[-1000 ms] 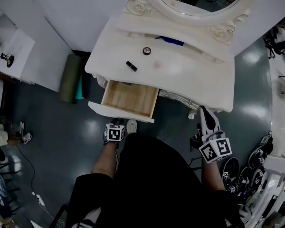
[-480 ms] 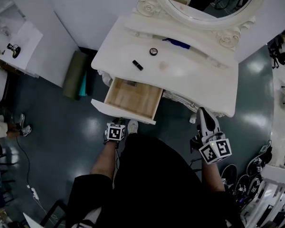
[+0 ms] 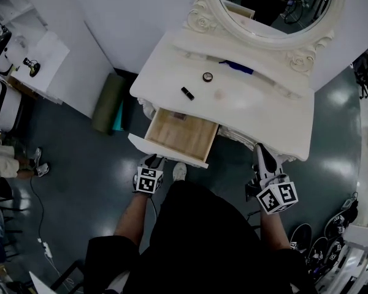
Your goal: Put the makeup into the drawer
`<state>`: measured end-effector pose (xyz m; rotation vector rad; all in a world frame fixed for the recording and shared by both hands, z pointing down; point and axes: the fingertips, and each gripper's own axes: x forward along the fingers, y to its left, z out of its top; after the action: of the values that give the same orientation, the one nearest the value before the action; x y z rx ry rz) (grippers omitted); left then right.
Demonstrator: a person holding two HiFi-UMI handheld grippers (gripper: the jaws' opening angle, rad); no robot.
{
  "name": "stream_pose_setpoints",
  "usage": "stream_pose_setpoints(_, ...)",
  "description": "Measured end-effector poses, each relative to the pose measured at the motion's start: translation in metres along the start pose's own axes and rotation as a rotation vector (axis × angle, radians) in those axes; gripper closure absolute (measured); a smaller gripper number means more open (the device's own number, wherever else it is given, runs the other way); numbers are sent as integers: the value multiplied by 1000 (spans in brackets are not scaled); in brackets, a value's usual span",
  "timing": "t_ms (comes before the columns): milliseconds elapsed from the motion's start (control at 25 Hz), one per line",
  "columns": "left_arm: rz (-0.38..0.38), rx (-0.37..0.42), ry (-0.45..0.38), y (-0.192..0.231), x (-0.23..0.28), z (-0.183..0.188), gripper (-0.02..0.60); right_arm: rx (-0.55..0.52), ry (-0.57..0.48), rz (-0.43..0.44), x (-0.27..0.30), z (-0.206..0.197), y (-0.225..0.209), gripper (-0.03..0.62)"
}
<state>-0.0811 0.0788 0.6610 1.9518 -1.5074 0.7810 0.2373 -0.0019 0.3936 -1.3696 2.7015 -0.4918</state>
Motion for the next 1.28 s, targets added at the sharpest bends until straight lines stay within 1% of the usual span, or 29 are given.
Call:
stream_pose_setpoints(160, 20, 64, -134, 3, -30, 60, 467, -4, -6, 14, 6, 4, -1, 572)
stream_pose_setpoints(240, 24, 70, -208, 3, -46, 91, 488, -4, -15, 14, 8, 8, -3, 572)
stream_pose_setpoints(480, -23, -32, -460, -17, -91, 178, 515, 1, -32, 1, 10, 14, -11, 572)
stream_pose_setpoints(600, -41, -41, -584, -31, -114, 215, 535, 0, -31, -8, 9, 13, -18, 572)
stream_pose_setpoints(720, -51, -38, -668, -39, -131, 236, 545, 7, -26, -18, 9, 9, -21, 572)
stream_pose_setpoints(840, -46, -34, -713, -40, -140, 243, 560, 8, -23, -20, 13, 5, -23, 572)
stream_pose_setpoints(1000, -40, -21, -723, -40, -138, 246, 561, -2, -13, -22, 19, 3, -29, 572)
stream_pose_setpoints(1160, -58, -71, -738, -32, -134, 248, 561, -9, 0, -19, 30, 3, -30, 572)
stream_pose_setpoints(1280, -56, -80, -733, -27, -128, 248, 561, -22, 21, -14, 42, -1, -31, 572)
